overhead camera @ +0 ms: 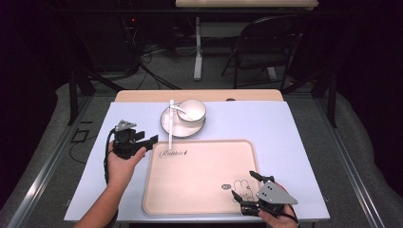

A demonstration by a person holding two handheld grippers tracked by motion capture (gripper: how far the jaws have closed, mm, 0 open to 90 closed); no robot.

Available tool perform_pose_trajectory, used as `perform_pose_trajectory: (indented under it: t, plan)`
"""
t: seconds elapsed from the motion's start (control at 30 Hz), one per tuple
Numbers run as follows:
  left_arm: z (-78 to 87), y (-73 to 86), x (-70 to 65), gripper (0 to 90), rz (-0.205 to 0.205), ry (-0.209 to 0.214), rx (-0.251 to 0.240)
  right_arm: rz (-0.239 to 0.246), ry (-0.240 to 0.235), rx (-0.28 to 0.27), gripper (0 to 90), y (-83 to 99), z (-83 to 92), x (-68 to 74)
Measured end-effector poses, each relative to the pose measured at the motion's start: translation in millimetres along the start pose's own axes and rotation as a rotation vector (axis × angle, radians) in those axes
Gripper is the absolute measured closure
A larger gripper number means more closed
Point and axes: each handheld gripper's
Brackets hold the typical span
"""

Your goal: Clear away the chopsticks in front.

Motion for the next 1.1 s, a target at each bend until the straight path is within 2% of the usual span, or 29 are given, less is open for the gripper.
perform_pose_trajectory:
  t: [0.23,0.7,1.1]
  plan:
    - [-11.9,-13.0,5.5,39.6,0.006,-0.042,0.013,0.000,-0.001,0.001,14.2,0.1,0.1,-0.2]
    - [-33.1,-29.2,5.3,40.0,-0.004,-0.060,0.035,0.000,-0.002,0.002,14.2,0.6,0.1,-0.8]
    - [-51.4,-49.8,4.0,42.9,0.042,-0.063,0.032,0.000,-0.001,0.001,14.2,0.8,0.0,-1.4]
Point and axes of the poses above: each handheld gripper's, and its own axes: z roughly backward along the jaws, y roughly out of its underside, x roughly to its left, and after that the axes turned 14 degrees about z, right-handed
